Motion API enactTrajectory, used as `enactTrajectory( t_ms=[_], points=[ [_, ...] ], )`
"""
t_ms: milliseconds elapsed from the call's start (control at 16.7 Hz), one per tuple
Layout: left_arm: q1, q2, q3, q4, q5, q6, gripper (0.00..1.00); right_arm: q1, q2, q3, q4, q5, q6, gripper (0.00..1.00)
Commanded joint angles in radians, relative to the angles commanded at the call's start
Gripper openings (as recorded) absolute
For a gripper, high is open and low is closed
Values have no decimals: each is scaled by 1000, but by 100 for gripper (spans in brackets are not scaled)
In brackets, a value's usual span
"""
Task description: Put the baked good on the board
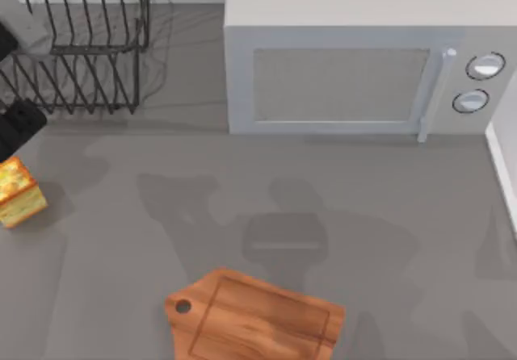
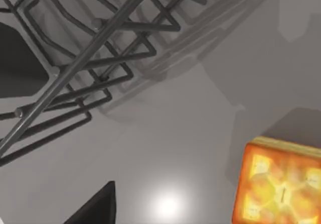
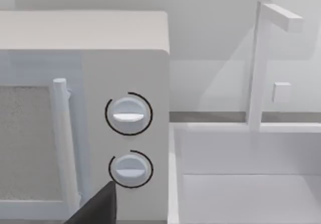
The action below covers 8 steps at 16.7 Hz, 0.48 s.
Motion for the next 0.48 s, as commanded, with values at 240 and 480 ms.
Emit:
enactTrajectory(
  t_ms=[240,480],
  points=[
    [54,283,144,-169,18,78,100,0,0,0,0,0,0,100],
    [92,448,243,-310,47,159,100,0,0,0,0,0,0,100]
  ],
)
